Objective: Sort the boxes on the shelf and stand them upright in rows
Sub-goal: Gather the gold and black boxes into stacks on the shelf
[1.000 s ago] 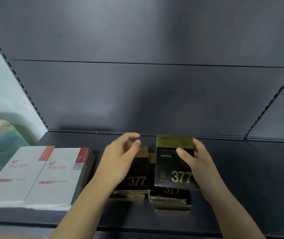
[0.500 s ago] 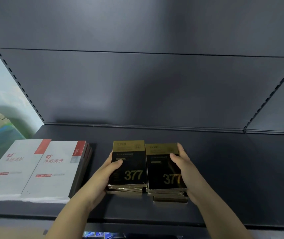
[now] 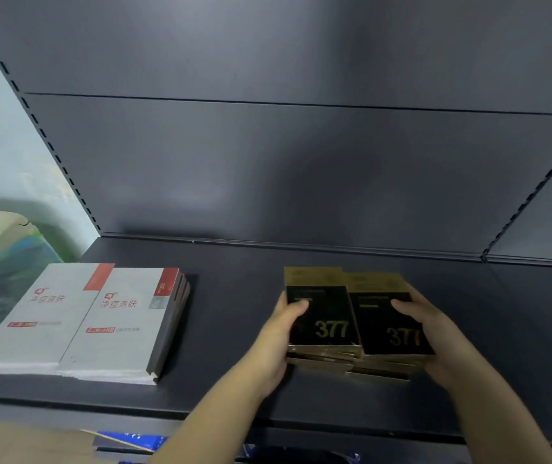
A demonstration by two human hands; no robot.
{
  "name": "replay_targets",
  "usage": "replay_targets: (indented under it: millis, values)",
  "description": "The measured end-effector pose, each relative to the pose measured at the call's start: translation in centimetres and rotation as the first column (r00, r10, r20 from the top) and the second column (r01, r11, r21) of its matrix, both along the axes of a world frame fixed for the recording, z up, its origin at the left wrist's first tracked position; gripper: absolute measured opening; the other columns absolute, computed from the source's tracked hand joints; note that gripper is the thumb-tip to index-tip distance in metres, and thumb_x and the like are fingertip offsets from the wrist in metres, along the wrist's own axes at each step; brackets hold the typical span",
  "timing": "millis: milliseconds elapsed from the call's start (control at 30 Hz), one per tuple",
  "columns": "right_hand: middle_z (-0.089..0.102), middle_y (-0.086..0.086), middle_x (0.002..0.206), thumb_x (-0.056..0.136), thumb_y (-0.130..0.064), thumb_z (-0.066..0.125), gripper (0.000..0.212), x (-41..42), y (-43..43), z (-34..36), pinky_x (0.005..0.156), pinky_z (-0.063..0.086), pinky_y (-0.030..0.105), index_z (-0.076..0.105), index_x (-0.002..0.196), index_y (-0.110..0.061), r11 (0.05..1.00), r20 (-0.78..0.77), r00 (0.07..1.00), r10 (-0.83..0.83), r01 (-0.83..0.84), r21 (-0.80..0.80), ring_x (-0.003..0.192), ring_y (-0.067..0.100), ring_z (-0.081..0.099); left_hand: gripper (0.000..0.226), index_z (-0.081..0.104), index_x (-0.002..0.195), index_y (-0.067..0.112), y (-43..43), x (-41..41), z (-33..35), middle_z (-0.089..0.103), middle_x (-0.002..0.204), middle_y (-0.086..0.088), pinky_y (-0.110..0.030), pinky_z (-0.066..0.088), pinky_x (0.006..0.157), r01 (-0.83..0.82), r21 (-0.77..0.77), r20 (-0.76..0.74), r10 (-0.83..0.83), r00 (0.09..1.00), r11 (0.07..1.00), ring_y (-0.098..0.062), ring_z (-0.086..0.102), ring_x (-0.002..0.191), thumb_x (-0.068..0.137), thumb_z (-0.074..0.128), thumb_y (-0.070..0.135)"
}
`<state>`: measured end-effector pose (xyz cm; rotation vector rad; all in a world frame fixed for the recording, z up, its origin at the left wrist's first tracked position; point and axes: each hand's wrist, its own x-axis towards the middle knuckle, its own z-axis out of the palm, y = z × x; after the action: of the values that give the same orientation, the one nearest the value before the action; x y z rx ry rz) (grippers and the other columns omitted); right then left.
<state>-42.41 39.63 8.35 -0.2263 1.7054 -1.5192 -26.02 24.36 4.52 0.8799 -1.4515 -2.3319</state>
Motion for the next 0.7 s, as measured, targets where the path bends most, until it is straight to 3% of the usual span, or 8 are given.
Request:
replay_targets:
  millis: [67, 200, 300, 367, 433, 533, 600, 700]
  values:
    - [0.072, 0.009, 0.114, 0.093, -0.019, 0.054, 0.032, -1.1, 1.6, 0.4, 0.097, 0.047, 0.051, 0.066, 0.118, -0.032, 1.0, -0.001, 1.0, 0.006, -0.006, 0.03, 0.108, 0.034, 0.064, 0.067, 0.04, 0.144, 0.039, 1.3, -1.2, -0.2, 0.056, 0.142, 0.007, -0.043, 0.032, 0.117, 0.066, -0.042, 0.004, -0.066, 0.998, 0.997, -0.017, 0.049, 0.133, 0.081, 0.06, 0.05]
    - [0.067, 0.01, 0.122, 0.094, -0.022, 0.053, 0.03, -2.0, 2.7, 1.2, 0.104, 0.041, 0.05, 0.061, 0.122, -0.031, 0.992, -0.026, 0.998, 0.048, -0.045, 0.12, 0.113, 0.032, 0.06, 0.066, 0.03, 0.149, 0.039, 2.0, -1.4, -0.1, 0.05, 0.146, 0.01, -0.036, 0.029, 0.116, 0.112, -0.037, 0.066, -0.109, 0.992, 0.993, -0.011, 0.046, 0.133, 0.09, 0.055, 0.052]
    - [0.041, -0.001, 0.152, 0.098, -0.035, 0.05, 0.047, -1.7, 1.8, 1.5, 0.116, 0.025, 0.043, 0.039, 0.144, -0.037, 0.949, -0.271, 0.957, 0.106, -0.015, 0.316, 0.137, 0.024, 0.039, 0.084, 0.015, 0.155, 0.035, 1.1, 0.0, 0.2, 0.033, 0.158, 0.005, -0.041, 0.02, 0.122, 0.026, 0.024, 0.108, -0.029, 0.994, 0.999, -0.017, 0.031, 0.145, 0.085, 0.058, 0.057]
    - [0.02, -0.006, 0.162, 0.098, -0.043, 0.046, 0.064, -0.9, 0.6, 2.0, 0.12, 0.014, 0.044, 0.016, 0.154, -0.035, 0.883, -0.495, 0.831, 0.254, 0.009, 0.469, 0.147, 0.022, 0.021, 0.072, 0.019, 0.154, 0.033, 0.3, 0.9, 0.2, 0.032, 0.157, 0.006, -0.035, 0.021, 0.12, -0.034, -0.014, 0.102, 0.036, 0.994, 0.999, -0.015, 0.03, 0.145, 0.093, 0.053, 0.05]
    - [0.016, -0.005, 0.162, 0.098, -0.045, 0.041, 0.066, 0.5, -0.9, 2.7, 0.121, 0.004, 0.047, 0.013, 0.155, -0.031, 0.846, -0.627, 0.676, 0.387, 0.01, 0.533, 0.15, 0.021, 0.014, 0.062, 0.027, 0.152, 0.033, -0.4, 1.8, 0.5, 0.038, 0.152, 0.01, -0.028, 0.028, 0.114, -0.083, -0.046, 0.082, 0.087, 0.993, 0.995, -0.011, 0.035, 0.14, 0.095, 0.049, 0.046]
    - [0.016, -0.009, 0.162, 0.098, -0.046, 0.038, 0.064, 3.2, -3.7, 3.4, 0.121, -0.002, 0.044, 0.014, 0.155, -0.029, 0.857, -0.684, 0.568, 0.458, -0.079, 0.509, 0.15, 0.014, 0.009, 0.064, 0.041, 0.144, 0.036, -0.9, 2.8, 1.2, 0.044, 0.149, 0.011, -0.031, 0.027, 0.117, -0.128, -0.129, 0.077, 0.139, 0.987, 0.983, -0.008, 0.04, 0.138, 0.084, 0.051, 0.057]
    - [0.015, -0.012, 0.162, 0.098, -0.049, 0.038, 0.064, 4.9, -5.5, 3.3, 0.121, -0.001, 0.04, 0.014, 0.154, -0.031, 0.86, -0.701, 0.52, 0.488, -0.149, 0.488, 0.15, 0.011, 0.009, 0.055, 0.05, 0.136, 0.038, -1.0, 3.1, 1.7, 0.051, 0.146, 0.009, -0.032, 0.03, 0.115, -0.122, -0.164, 0.095, 0.138, 0.986, 0.979, -0.008, 0.046, 0.134, 0.085, 0.049, 0.058]
    - [0.025, -0.013, 0.158, 0.096, -0.049, 0.044, 0.06, 7.5, -8.1, 3.3, 0.118, 0.019, 0.032, 0.026, 0.151, -0.034, 0.897, -0.655, 0.613, 0.441, -0.321, 0.304, 0.146, 0.009, 0.022, 0.043, 0.059, 0.128, 0.033, -1.6, 3.7, 2.6, 0.066, 0.13, 0.002, -0.039, 0.033, 0.112, -0.132, -0.178, 0.107, 0.152, 0.983, 0.975, -0.012, 0.057, 0.125, 0.093, 0.048, 0.053]
